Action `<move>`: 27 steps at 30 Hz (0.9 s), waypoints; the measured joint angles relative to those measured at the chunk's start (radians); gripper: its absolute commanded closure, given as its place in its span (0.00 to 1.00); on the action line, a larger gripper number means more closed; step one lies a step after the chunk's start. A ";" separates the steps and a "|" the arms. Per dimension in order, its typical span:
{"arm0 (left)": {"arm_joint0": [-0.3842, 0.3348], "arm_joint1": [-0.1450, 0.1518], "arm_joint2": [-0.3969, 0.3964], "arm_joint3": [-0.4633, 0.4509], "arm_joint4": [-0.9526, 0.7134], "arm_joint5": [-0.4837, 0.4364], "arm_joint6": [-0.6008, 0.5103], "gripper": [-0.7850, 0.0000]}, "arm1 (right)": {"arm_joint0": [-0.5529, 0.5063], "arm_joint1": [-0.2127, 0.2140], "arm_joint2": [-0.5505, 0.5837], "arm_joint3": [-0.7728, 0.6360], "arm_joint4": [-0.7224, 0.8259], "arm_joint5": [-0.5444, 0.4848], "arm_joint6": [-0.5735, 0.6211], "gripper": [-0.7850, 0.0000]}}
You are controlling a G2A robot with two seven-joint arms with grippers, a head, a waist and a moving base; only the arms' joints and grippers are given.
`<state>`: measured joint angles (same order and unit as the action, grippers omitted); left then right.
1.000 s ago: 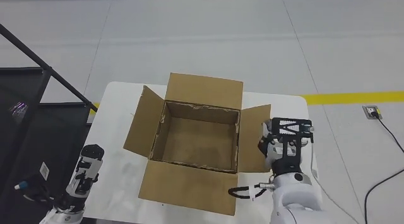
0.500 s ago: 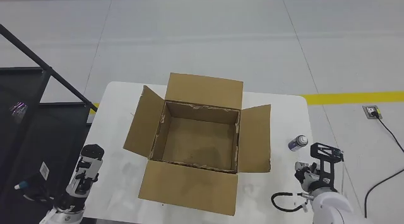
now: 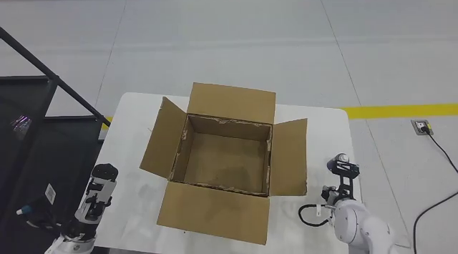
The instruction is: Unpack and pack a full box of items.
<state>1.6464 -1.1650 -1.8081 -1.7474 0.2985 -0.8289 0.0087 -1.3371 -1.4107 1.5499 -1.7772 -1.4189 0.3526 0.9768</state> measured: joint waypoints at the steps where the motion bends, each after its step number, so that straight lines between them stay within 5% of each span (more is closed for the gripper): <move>1: 0.000 0.000 0.000 0.000 0.000 0.000 0.000 0.00 | 0.006 0.000 0.002 0.013 0.002 0.004 -0.004 1.00; 7: 0.000 0.000 0.000 0.000 0.000 0.000 0.000 0.00 | 0.027 0.000 0.015 0.062 0.024 0.007 -0.022 1.00; 11: 0.000 0.000 0.000 0.000 0.000 0.000 0.000 0.00 | 0.032 0.000 0.019 0.081 0.041 0.003 -0.035 0.75; 14: 0.000 0.000 0.000 0.000 0.000 0.000 0.000 0.00 | 0.032 0.000 0.015 0.085 0.043 0.005 -0.038 0.68; 27: 0.000 0.000 0.000 0.000 0.000 0.000 0.000 0.00 | 0.027 0.000 0.000 0.067 0.037 0.011 -0.034 0.63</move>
<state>1.6464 -1.1650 -1.8081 -1.7474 0.2985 -0.8289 0.0087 -1.3100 -1.4103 1.5499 -1.7105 -1.3820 0.3639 0.9424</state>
